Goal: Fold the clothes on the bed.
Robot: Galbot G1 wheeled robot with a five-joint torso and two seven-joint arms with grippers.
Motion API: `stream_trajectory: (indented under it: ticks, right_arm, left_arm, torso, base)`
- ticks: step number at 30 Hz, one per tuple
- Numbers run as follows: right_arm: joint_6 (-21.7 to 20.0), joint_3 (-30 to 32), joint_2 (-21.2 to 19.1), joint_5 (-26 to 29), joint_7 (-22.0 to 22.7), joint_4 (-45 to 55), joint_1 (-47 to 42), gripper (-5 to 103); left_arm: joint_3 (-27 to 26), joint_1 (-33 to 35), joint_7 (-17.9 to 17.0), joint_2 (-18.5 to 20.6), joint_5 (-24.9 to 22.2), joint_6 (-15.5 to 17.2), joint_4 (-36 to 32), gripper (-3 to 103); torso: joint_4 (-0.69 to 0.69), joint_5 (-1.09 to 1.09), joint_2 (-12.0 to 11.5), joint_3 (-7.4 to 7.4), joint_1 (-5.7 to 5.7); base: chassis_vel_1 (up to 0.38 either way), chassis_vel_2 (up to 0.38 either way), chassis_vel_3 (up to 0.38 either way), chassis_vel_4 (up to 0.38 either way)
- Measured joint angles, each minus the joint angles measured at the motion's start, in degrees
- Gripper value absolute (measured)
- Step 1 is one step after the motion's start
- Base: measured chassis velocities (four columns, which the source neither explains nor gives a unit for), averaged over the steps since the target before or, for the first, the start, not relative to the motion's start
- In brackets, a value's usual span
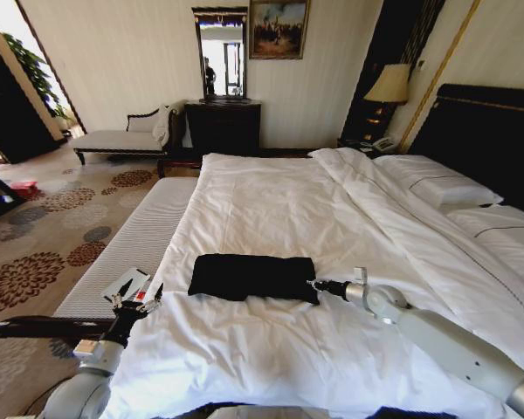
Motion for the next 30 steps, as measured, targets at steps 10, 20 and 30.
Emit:
stream_trajectory:
  ticks: [10,20,30]
  right_arm:
    - [0.06,6.38,-6.54,1.7,-0.07,2.1,-2.89,3]
    - [0.3,13.03,-12.31,1.71,-2.63,-0.14,-7.25,3]
    - [0.65,13.52,-13.28,0.68,-2.8,-1.72,-7.16,3]
  left_arm:
    - [0.0,0.0,0.01,0.0,0.0,0.0,0.0,100]
    - [0.0,0.0,0.01,0.0,0.0,0.0,0.0,100]
    - [0.0,0.0,0.01,0.0,0.0,0.0,0.0,100]
  torso:
    - [-0.01,-0.01,0.0,0.0,0.0]
    - [0.0,0.0,0.0,0.0,0.0]
    - [-0.01,0.0,0.0,0.0,0.0]
  base:
    - [0.0,0.0,0.0,0.0]
    - [0.0,0.0,0.0,0.0]
    - [0.0,0.0,0.0,0.0]
